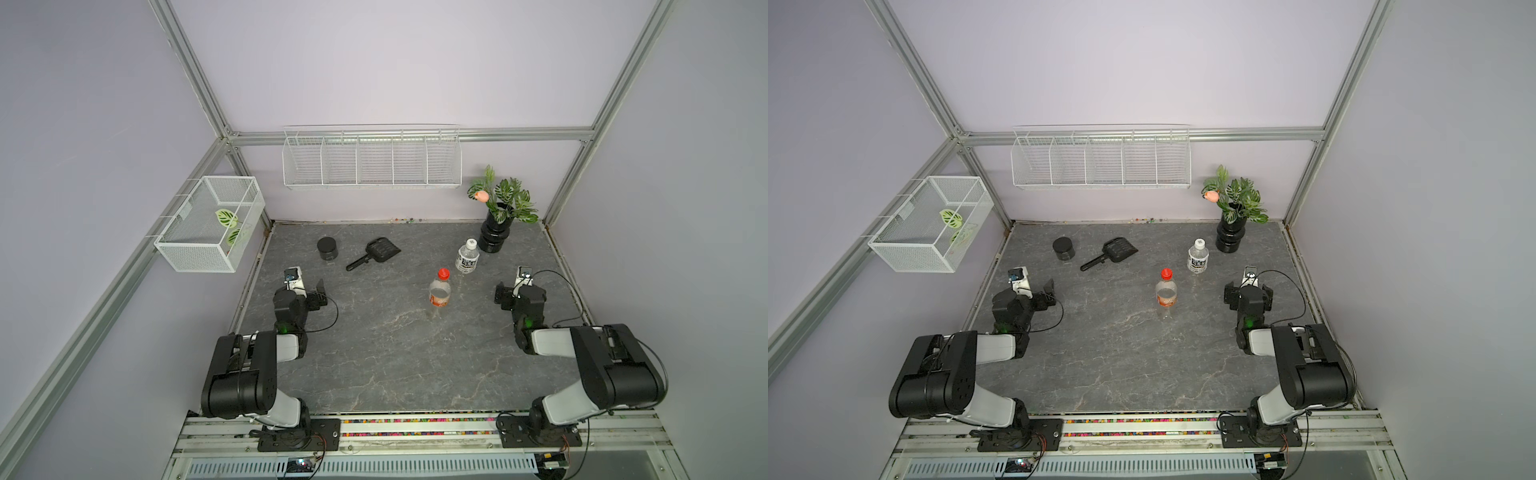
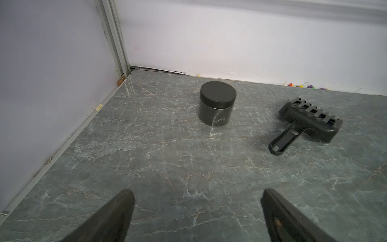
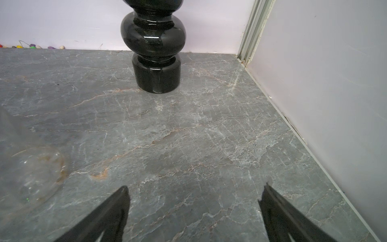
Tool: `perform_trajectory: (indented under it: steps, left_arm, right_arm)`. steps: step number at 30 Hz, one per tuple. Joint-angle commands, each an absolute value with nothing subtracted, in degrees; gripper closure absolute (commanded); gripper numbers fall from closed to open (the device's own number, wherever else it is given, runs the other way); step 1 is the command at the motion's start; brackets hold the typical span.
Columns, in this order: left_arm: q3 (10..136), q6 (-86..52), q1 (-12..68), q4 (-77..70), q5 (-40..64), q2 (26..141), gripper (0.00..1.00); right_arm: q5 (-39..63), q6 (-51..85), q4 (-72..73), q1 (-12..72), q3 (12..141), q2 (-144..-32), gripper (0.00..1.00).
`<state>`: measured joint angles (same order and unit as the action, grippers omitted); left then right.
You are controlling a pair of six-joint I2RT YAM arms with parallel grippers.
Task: Screw on the bottle caps
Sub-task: Reset both arms
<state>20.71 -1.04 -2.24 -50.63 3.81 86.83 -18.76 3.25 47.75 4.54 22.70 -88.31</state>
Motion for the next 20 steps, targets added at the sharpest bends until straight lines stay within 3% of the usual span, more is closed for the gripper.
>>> perform_trajectory:
  steps: [1, 20]
  left_arm:
    - [21.6, -1.5, -2.4, -50.0, 4.3, 86.3, 0.0]
    - [21.5, -1.6, -2.4, -50.1, 4.2, 86.3, 0.0]
  right_arm:
    - [-18.4, 4.1, 47.7, 4.5, 22.6, -87.6, 0.01]
    - [-18.0, 3.9, 47.3, 4.5, 22.8, -87.4, 0.01]
